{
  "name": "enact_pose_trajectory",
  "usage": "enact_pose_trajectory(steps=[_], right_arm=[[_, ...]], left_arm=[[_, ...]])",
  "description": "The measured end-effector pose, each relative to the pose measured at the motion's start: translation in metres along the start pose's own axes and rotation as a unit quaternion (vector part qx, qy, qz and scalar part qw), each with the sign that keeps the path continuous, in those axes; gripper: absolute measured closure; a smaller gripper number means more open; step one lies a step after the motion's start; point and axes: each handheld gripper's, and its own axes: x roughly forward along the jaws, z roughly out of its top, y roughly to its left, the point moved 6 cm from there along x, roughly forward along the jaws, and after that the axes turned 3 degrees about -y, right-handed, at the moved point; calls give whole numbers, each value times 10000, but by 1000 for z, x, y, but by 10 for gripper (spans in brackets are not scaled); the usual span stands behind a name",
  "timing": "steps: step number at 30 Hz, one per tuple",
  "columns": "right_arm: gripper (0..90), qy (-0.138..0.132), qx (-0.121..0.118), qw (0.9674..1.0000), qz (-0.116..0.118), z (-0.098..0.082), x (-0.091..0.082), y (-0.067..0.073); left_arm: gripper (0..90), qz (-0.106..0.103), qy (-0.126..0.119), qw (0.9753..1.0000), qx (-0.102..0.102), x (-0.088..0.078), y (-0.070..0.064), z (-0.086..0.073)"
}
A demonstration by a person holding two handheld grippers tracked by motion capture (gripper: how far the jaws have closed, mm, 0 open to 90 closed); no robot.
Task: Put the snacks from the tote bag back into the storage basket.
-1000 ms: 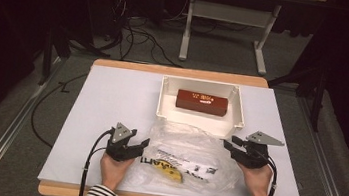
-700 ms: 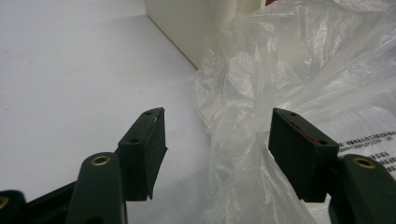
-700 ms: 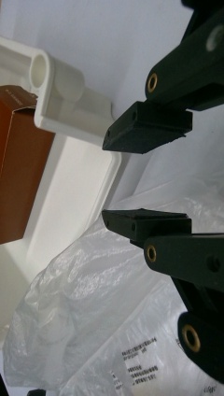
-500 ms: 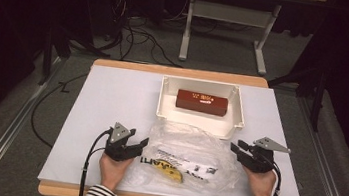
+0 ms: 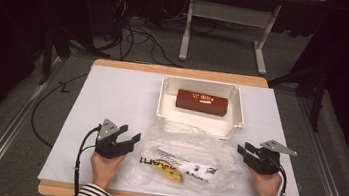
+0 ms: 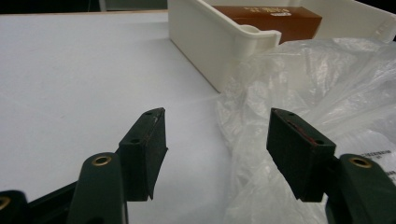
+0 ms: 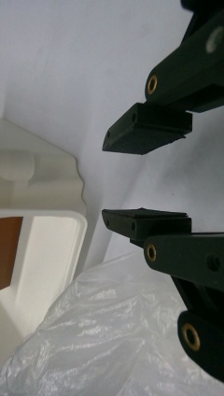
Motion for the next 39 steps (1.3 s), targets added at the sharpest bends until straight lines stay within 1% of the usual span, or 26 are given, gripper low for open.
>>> enact_pose_trajectory(steps=[3, 5, 6, 8, 10, 12, 13, 14, 15, 16, 17, 18, 19, 20, 22, 24, 25, 27, 28, 29, 30, 32, 33, 36, 37, 39], right_arm=[[608, -17, -10, 10000, -32, -2, 0, 0], [608, 9, -20, 10000, -44, -3, 1, 0], [608, 11, -60, 10000, -49, -3, 2, -1], [608, 29, -46, 9999, -86, -2, 2, -1], [608, -7, -143, 9998, -128, -2, 1, -1], [608, -29, -168, 9998, -144, -3, 0, -1], [608, -27, -155, 9997, -159, -3, -1, -1], [607, -7, -145, 9997, -173, -3, -1, -2], [606, -1, -138, 9997, -178, -3, -1, -2], [605, 9, -120, 9997, -199, -3, -1, -3], [603, -27, -152, 9996, -227, -3, -1, -4], [599, -48, -160, 9995, -258, -4, -1, -4], [594, -47, -159, 9994, -292, -4, -1, -3], [591, -46, -224, 9992, -336, -4, -1, -3], [580, 10, -232, 9990, -393, -5, 1, -4], [569, 20, -162, 9991, -393, -5, 1, -5], [557, 13, -96, 9992, -378, -5, 1, -5], [541, -3, -45, 9993, -372, -6, 0, -6], [541, -3, -45, 9993, -372, -6, 0, -6], [540, -11, -51, 9992, -409, -6, 0, -6], [535, 1, -105, 9988, -481, -6, 1, -5], [525, 51, -141, 9987, -480, -6, 2, -4], [521, 81, -196, 9987, -455, -6, 2, -4], [512, 34, -208, 9986, -475, -6, 1, -3], [507, 22, -207, 9986, -489, -6, 1, -3], [493, 25, -198, 9985, -515, -6, 1, -3]], left_arm=[[372, 107, -13, 9999, -12, -5, 8, -2], [370, 196, -2, 9998, -106, -8, 16, -5], [369, 251, 39, 9996, -123, -9, 20, -6], [371, 387, 72, 9991, -136, -12, 27, -9], [372, 531, 135, 9984, -113, -15, 34, -12], [372, 563, 171, 9981, -187, -17, 39, -15], [371, 563, 171, 9981, -187, -17, 39, -15], [371, 648, 227, 9974, -211, -18, 45, -18], [371, 684, 282, 9970, -232, -18, 48, -19], [370, 737, 323, 9965, -241, -18, 51, -21], [370, 737, 323, 9965, -241, -18, 51, -21], [370, 856, 383, 9954, -188, -18, 56, -22], [370, 884, 404, 9950, -215, -18, 59, -22], [368, 865, 423, 9949, -297, -18, 60, -23], [366, 872, 416, 9945, -394, -17, 62, -23], [359, 869, 433, 9945, -396, -17, 62, -24], [355, 876, 467, 9943, -392, -16, 62, -24], [352, 934, 634, 9927, -431, -13, 63, -26], [347, 934, 634, 9927, -431, -13, 63, -26], [347, 969, 727, 9919, -394, -11, 63, -27], [344, 1018, 804, 9913, -220, -10, 61, -27], [341, 1030, 826, 9912, -94, -9, 59, -27], [342, 1033, 838, 9911, -66, -9, 59, -27], [335, 955, 808, 9921, -86, -9, 58, -27], [330, 897, 843, 9924, -58, -9, 57, -28], [319, 897, 863, 9922, -12, -8, 56, -28]])
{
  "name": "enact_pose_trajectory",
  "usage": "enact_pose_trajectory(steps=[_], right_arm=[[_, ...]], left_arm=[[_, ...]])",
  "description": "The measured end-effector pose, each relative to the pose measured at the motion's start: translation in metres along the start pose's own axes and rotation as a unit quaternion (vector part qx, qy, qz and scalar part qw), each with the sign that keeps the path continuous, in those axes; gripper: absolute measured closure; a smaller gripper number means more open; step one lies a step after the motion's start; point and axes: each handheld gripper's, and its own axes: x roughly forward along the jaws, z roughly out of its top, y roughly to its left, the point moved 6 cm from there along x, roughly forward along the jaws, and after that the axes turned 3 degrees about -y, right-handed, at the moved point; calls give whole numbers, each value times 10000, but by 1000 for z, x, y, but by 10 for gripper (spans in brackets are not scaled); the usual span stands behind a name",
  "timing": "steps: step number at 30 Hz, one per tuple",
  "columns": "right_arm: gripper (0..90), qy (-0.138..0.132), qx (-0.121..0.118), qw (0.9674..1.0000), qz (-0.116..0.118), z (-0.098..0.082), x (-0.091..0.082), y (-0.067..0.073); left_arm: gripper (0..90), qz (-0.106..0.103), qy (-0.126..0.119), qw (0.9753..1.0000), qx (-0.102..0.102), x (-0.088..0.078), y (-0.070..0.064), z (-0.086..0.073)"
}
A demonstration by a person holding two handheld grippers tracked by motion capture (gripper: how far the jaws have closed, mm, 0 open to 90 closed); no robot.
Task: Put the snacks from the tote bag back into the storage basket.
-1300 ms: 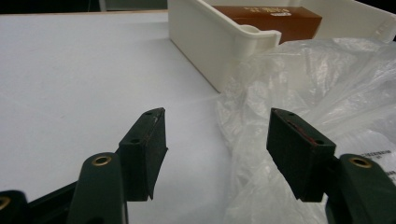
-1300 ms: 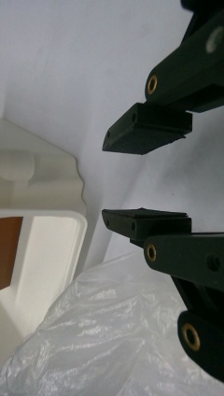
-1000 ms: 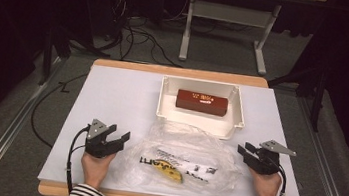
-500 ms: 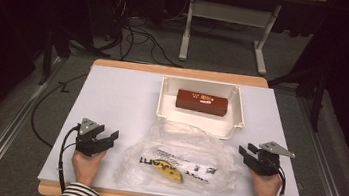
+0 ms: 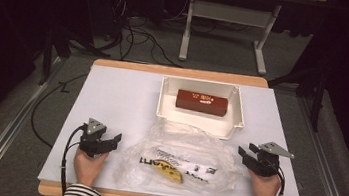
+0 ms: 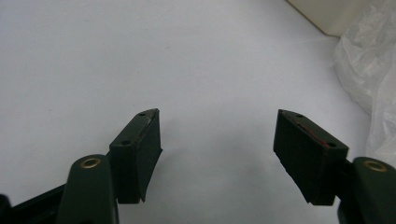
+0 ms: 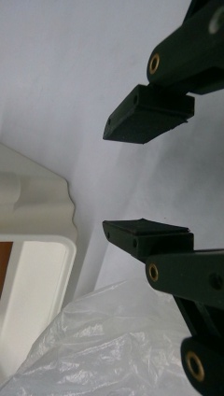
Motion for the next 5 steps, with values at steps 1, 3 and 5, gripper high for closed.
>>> enact_pose_trajectory(steps=[1, 3, 5], right_arm=[[492, 24, -39, 10000, -5, 0, 0, 0], [490, 58, -56, 10000, -5, 0, 1, 1], [491, 45, -46, 10000, -17, 0, 1, 1]], left_arm=[[315, -10, 23, 10000, 44, 0, 0, 0], [314, -23, 7, 10000, 59, 0, -1, 0], [307, -21, 2, 10000, 64, -1, -1, 0]])
